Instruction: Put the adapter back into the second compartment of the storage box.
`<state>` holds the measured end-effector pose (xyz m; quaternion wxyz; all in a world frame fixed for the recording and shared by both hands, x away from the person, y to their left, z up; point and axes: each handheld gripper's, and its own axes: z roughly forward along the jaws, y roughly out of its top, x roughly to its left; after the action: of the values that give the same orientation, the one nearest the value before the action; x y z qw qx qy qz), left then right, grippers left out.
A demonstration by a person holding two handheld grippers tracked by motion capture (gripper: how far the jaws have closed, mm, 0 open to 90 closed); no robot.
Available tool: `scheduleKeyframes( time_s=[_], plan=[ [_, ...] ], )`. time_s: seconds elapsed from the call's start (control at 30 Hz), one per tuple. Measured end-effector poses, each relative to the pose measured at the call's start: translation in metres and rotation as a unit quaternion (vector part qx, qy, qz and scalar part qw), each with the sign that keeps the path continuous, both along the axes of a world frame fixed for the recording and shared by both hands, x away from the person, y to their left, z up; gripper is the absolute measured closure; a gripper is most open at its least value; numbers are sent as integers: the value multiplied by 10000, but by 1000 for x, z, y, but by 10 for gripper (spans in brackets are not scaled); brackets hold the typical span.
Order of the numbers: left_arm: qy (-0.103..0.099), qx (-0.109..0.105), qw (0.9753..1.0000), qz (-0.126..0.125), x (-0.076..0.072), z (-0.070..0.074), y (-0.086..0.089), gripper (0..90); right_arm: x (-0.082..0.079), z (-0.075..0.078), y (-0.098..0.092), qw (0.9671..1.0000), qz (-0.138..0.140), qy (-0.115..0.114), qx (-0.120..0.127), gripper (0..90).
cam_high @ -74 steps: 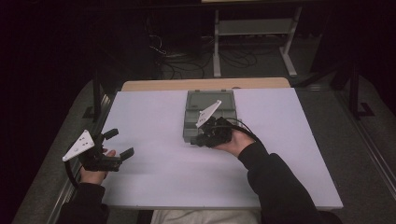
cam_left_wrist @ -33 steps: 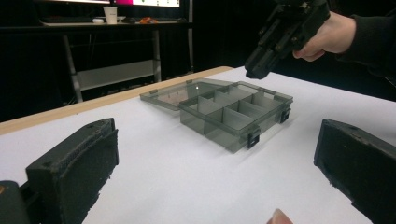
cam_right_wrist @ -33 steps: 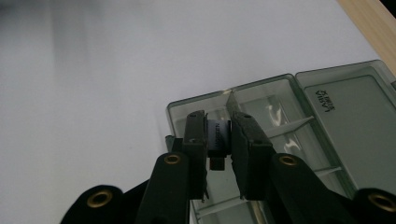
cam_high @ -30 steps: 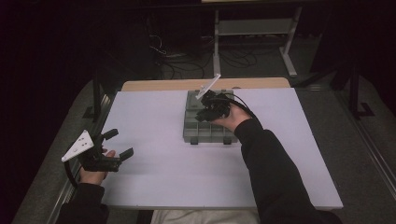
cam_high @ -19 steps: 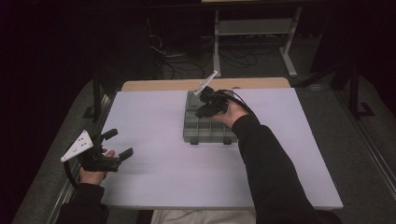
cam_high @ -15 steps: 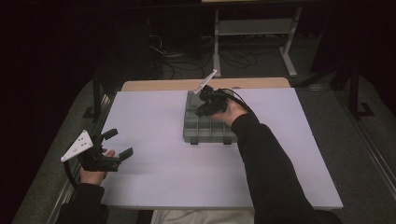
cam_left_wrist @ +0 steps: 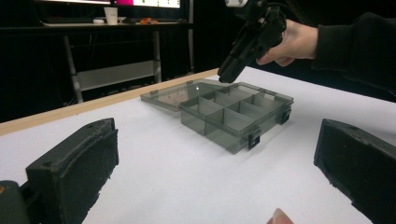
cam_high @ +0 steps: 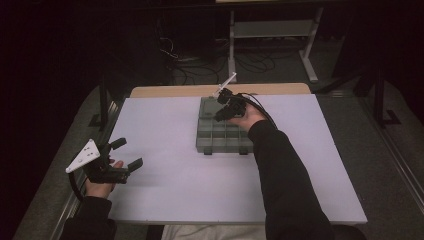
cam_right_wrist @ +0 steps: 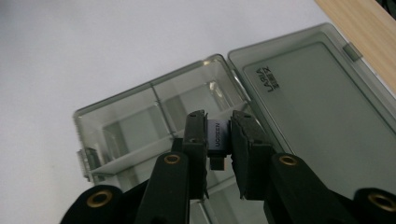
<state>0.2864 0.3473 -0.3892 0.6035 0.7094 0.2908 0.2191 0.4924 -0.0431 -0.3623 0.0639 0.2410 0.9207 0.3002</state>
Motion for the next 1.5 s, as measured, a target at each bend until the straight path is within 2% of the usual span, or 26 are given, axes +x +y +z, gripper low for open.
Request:
scheduleKeyframes(
  time_s=[0.6,0.9,1.0,1.17,1.5],
  plan=[
    [7,26,10000,-21,1,0,-1,0,18,-30,8,9990,-214,378,-55,746],
    [-4,-2,10000,-11,2,0,0,0,20,-39,12,9987,-198,412,-229,743],
    [-2,-2,10000,-2,2,0,0,0,20,-39,11,9986,-246,364,-278,645],
    [18,14,10000,-27,2,0,-1,0,17,-34,9,9989,-245,319,-236,579],
    [16,8,10000,-3,3,0,0,0,15,-18,-5,9983,-511,261,125,291]
  ],
)
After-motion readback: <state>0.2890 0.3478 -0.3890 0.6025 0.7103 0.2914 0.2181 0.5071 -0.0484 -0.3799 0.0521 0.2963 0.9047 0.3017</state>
